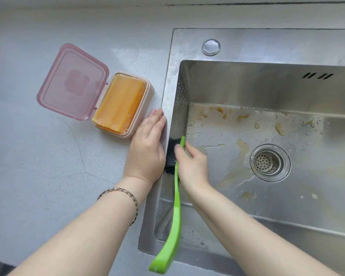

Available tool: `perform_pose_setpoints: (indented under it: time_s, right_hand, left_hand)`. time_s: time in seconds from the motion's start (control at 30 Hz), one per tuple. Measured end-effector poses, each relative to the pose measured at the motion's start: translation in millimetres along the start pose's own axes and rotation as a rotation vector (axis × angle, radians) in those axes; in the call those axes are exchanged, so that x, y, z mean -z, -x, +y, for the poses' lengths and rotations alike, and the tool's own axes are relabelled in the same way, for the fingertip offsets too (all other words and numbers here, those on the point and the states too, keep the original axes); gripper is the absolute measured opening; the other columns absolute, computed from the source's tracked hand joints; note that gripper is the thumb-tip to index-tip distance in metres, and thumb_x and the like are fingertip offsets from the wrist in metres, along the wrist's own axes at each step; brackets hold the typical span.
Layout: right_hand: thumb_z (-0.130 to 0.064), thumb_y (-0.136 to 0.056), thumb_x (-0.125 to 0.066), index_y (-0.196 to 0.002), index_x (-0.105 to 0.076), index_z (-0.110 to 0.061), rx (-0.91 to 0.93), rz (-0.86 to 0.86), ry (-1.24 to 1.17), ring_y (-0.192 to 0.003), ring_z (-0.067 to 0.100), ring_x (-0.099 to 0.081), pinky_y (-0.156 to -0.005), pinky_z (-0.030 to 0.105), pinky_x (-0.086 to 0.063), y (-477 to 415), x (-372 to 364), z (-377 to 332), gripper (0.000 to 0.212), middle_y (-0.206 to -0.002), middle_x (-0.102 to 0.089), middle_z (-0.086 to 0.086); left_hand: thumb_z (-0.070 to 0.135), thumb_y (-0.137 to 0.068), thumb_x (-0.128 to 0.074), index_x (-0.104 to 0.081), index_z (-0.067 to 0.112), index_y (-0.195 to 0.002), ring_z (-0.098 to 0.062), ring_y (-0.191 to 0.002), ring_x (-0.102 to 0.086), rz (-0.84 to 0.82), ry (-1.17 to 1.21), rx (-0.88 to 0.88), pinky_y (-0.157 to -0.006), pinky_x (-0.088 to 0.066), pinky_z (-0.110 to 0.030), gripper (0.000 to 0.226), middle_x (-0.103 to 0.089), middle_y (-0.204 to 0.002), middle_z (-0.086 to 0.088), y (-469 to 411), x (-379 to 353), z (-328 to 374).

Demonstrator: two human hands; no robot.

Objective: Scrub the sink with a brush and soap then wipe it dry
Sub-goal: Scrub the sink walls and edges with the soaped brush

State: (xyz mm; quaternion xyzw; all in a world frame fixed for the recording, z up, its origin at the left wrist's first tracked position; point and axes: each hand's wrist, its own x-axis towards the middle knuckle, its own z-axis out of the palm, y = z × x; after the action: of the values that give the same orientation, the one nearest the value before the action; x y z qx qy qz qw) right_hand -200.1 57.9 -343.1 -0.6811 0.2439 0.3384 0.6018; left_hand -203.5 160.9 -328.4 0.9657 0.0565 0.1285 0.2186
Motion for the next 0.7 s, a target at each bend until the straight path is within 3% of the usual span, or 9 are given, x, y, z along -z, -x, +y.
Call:
perform_pose_setpoints:
  time_s: [0.17,0.33,0.43,0.5,0.6,0.63,0.7]
  right_hand:
    - [-0.022,-0.092,-0.052,-0.114,-0.066,-0.012,-0.196,-0.074,0.145,-0.086,0.014,-0.051,-0.077,0.020,-0.037,20.6,7.5,41.4,0.028,-0.089,-0.058,-0.003]
    - [-0.025,-0.091,-0.053,-0.111,-0.067,-0.009,-0.088,0.064,0.046,-0.086,0.013,-0.049,-0.080,0.025,-0.038,-34.5,-2.8,20.5,0.029,-0.088,-0.056,-0.002]
    - [-0.019,-0.091,-0.052,-0.083,-0.066,-0.014,-0.296,-0.024,0.119,-0.084,0.016,-0.050,-0.075,0.027,-0.040,-12.1,0.3,57.3,0.017,-0.088,-0.057,0.006]
    - [-0.019,-0.092,-0.051,-0.080,-0.063,-0.011,-0.323,-0.056,0.118,-0.085,0.017,-0.051,-0.067,0.027,-0.039,-25.1,1.3,46.5,0.019,-0.091,-0.057,0.008]
    - [-0.021,-0.092,-0.051,-0.100,-0.067,-0.013,-0.131,0.088,-0.049,-0.093,0.016,-0.054,-0.085,0.031,-0.044,-72.0,-5.0,2.8,0.019,-0.095,-0.060,0.002]
    - [-0.020,-0.090,-0.052,-0.099,-0.068,-0.013,-0.124,0.104,-0.067,-0.096,0.020,-0.058,-0.092,0.035,-0.045,-75.0,-7.3,5.1,0.019,-0.096,-0.063,0.004]
    - [-0.019,-0.089,-0.052,-0.094,-0.068,-0.010,-0.250,0.080,0.051,-0.100,0.030,-0.062,-0.093,0.042,-0.046,-59.5,-4.7,45.0,0.019,-0.099,-0.066,0.013]
  left_hand:
    - [0.000,-0.083,-0.029,-0.057,-0.011,-0.116,-0.035,-0.121,-0.048,-0.011,-0.010,0.008,-0.105,-0.031,-0.036,0.045,-0.055,-0.126,-0.024,1.7,3.9,4.3]
    - [0.000,-0.083,-0.029,-0.057,-0.012,-0.115,-0.034,-0.120,-0.048,0.009,-0.004,0.004,-0.107,-0.031,-0.034,0.044,-0.055,-0.125,-0.025,-0.5,0.9,0.8]
    - [-0.001,-0.082,-0.028,-0.057,-0.011,-0.116,-0.032,-0.121,-0.046,-0.003,0.001,0.008,-0.108,-0.028,-0.032,0.046,-0.054,-0.126,-0.024,1.2,2.6,2.5]
    - [-0.001,-0.081,-0.029,-0.057,-0.011,-0.116,-0.033,-0.121,-0.047,-0.002,0.000,0.008,-0.108,-0.028,-0.032,0.046,-0.054,-0.126,-0.024,1.2,2.0,1.0]
    - [-0.001,-0.082,-0.029,-0.057,-0.011,-0.115,-0.032,-0.121,-0.046,0.006,0.001,0.007,-0.109,-0.026,-0.029,0.044,-0.055,-0.126,-0.024,-0.5,0.2,-1.0]
    - [-0.001,-0.083,-0.029,-0.057,-0.011,-0.115,-0.031,-0.122,-0.045,0.007,0.003,0.008,-0.110,-0.026,-0.029,0.044,-0.055,-0.126,-0.024,-0.9,0.7,-0.7]
    - [0.000,-0.083,-0.029,-0.057,-0.011,-0.115,-0.031,-0.122,-0.045,0.008,0.008,0.005,-0.109,-0.025,-0.029,0.044,-0.055,-0.126,-0.023,-0.4,1.3,0.8]
